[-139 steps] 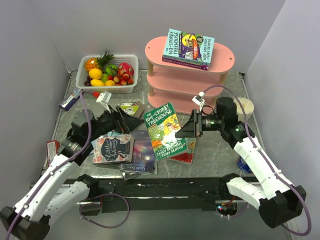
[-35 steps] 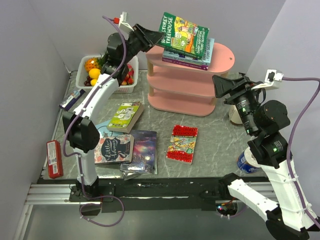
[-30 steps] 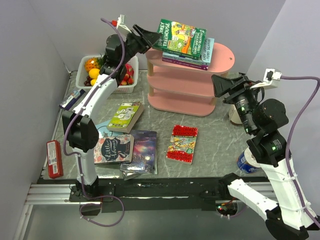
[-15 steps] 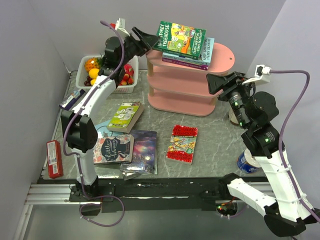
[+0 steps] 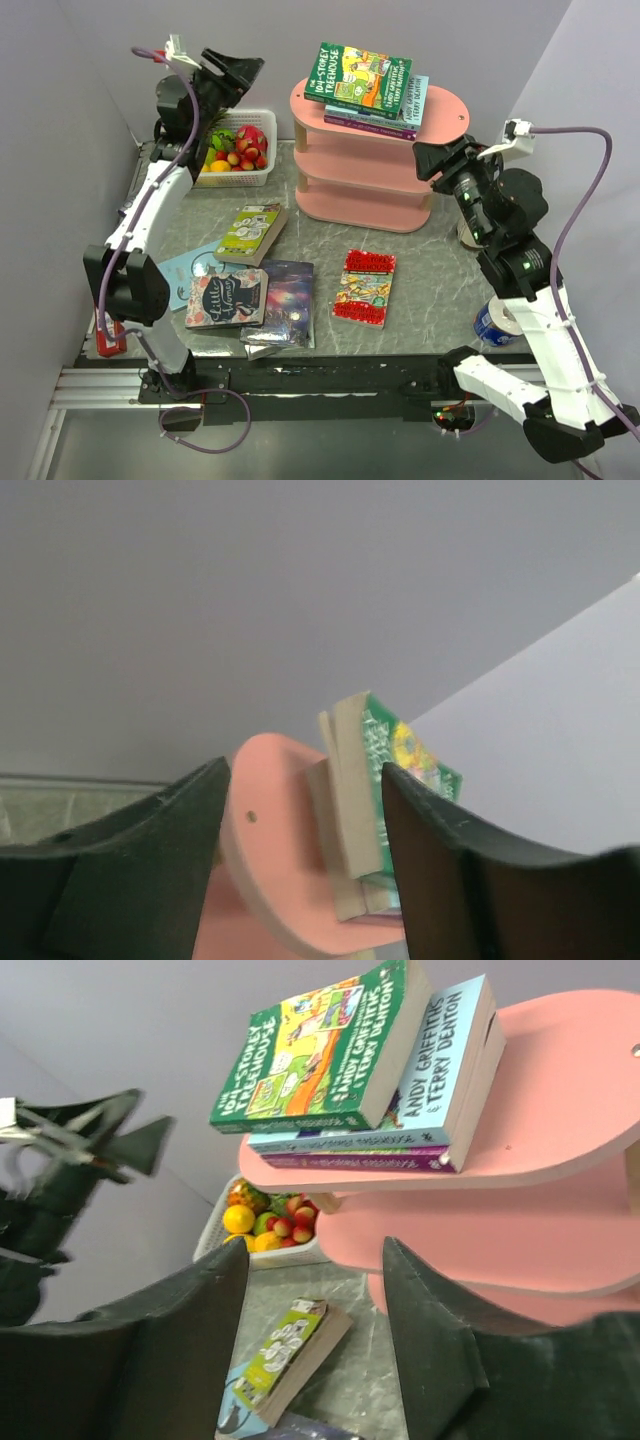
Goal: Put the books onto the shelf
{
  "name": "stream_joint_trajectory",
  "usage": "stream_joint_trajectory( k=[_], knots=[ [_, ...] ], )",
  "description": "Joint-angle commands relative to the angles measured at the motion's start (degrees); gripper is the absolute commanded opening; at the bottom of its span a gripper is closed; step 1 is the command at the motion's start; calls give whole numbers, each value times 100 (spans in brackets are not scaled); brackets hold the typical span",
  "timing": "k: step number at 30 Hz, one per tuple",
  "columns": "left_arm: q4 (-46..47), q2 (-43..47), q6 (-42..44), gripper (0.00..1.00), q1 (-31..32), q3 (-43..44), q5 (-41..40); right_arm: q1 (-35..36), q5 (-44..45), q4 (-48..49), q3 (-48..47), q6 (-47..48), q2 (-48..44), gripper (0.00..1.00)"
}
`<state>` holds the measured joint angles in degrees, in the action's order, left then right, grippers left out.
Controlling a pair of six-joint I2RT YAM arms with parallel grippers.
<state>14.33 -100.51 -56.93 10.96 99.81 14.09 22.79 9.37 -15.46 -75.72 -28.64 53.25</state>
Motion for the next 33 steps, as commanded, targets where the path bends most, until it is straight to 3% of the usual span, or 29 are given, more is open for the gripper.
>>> stream_joint_trajectory(
  k=[1,2,4,5,8,12,16,19,24,33],
  knots=[
    [370,287,-90,57,82,336,163,-222,48,61,-487,87,246,44],
    [56,95,-91,42,90,703,225,-283,30,44,-609,78,290,36],
    [-175,-91,-73,31,108,978,348,-397,-14,52,-733,96,378,22],
    [-332,-222,-56,24,117,1179,367,-424,-14,52,-777,113,413,21],
    [-675,-495,-12,21,187,1557,428,-529,-49,52,-900,157,537,21],
    [-809,-830,-99,19,292,1849,674,-731,-407,236,-918,-61,747,25],
    [-642,-927,-204,20,336,1744,788,-1021,-1251,561,-848,-597,1072,47],
    [-502,-1031,-327,22,336,1752,929,-1250,-1865,834,-848,-1072,1353,54],
    [-194,-1102,-486,25,345,1822,1096,-1303,-2149,1317,-874,-1293,1705,55],
    [131,-1269,-627,34,345,1919,1281,-1338,-2343,1300,-1287,-1346,2224,53]
  ],
)
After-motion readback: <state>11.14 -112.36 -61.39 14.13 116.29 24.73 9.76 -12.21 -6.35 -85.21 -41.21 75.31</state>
